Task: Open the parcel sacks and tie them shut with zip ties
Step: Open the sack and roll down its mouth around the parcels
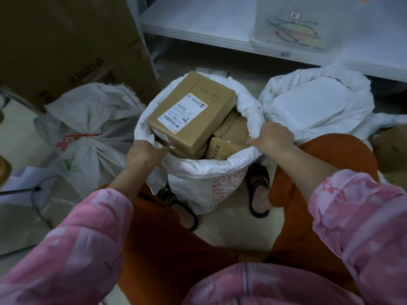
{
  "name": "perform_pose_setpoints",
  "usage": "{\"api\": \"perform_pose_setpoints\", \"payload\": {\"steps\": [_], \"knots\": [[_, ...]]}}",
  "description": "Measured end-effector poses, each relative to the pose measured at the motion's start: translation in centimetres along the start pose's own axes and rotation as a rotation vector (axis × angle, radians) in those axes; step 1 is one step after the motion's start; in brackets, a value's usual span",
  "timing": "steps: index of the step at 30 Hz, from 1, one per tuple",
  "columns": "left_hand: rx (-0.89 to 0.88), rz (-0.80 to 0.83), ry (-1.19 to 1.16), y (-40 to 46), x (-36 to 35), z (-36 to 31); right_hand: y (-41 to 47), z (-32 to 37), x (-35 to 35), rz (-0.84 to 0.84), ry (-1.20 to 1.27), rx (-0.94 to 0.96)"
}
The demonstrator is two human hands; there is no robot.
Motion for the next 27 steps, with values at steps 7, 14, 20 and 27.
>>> {"api": "perform_pose_setpoints", "payload": {"steps": [7,14,20,27], "knots": [[0.156,-0.203,-0.081,0.6,1.6,-1.8,2.7,0.8,0.1,0.206,0.045,-0.068],[0.132,-0.240,-0.021,5.3,3.4,-3.8,7.0,1.9,-0.3,0.211,0.086,-0.054],[0.163,-0.032,-0.101,9.5,3.5,-4.3,11.3,3.2,0.6,0.058,0.114,-0.004],[0.212,-0.175,-0.488,13.2,5.2,-8.6,17.4,4.4,3.6,-0.135,0.149,0.060]]}}
Point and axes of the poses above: each hand's wrist, its own y-axis towards the middle knuckle, its own x-axis out of the back of the hand, z = x × y, the point moved 1 cm from there along y, towards the middle knuckle, and after that the axes turned 7 degrees about -y, right-handed, at the moved point
